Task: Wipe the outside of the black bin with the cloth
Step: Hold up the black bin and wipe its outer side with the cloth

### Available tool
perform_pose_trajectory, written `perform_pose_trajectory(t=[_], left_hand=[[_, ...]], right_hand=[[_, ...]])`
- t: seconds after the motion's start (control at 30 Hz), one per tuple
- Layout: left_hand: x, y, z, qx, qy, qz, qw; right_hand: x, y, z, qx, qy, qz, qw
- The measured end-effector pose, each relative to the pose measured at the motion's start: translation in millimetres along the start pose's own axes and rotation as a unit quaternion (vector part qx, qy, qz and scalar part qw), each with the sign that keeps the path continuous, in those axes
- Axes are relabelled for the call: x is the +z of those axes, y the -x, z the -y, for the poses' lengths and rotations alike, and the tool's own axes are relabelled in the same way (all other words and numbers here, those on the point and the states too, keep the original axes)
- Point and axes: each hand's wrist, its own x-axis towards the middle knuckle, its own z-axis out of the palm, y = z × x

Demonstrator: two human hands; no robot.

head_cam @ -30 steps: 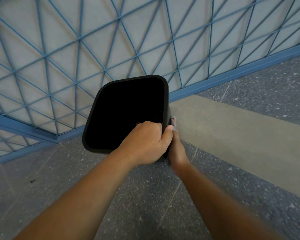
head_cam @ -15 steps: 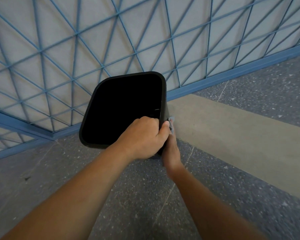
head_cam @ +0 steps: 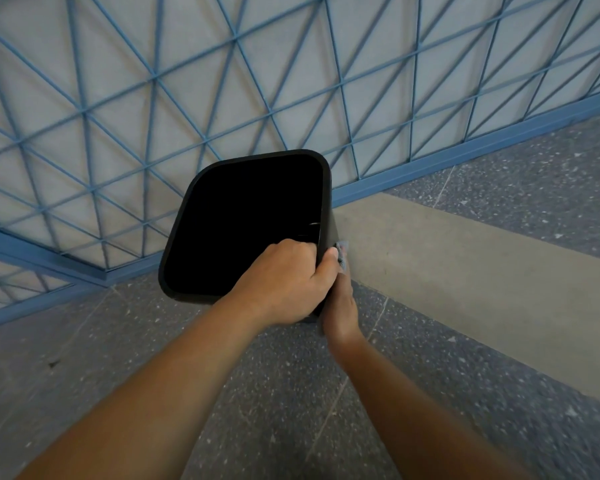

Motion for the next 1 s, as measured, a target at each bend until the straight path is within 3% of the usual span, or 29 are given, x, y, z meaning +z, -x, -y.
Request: perform_pose_trajectory(t=[0.2,0.3,0.43,0.53,0.67,0.8,0.9,1.0], left_hand=[[1,-1,2,0.002,-0.008,0.001,1.000],[0,-1,1,0.005,-0.004,0.000,1.000],[1,-2,1,0.013,-0.010,-0.003,1.000],[2,-1,2,0.009,-0.011,-0.002,1.000],[0,-1,1,0.012,-0.012,-0.003,1.000],[0,-1,1,0.018,-0.007,-0.006,1.000],[0,-2,1,0.021,-0.006,-0.006,1.000],[1,-1,1,0.018,-0.001,-0.004,1.000]], right_hand=[[-15,-17,16,0.085,-0.064,0.006,0.994],[-12,-14,6,0.061,0.000,0.003,0.998],[-19,-52,-1,0.017,0.000,0.053,0.998],[-23,-62,10,0.031,-0.022,0.054,0.998],[-14,-8,17,0.068,-0.038,0.007,0.997],[3,27,25,0.006,-0.040,0.004,0.999],[0,4,50,-0.051,0.027,0.011,0.998],[-14,-28,50,0.020,-0.053,0.036,0.998]])
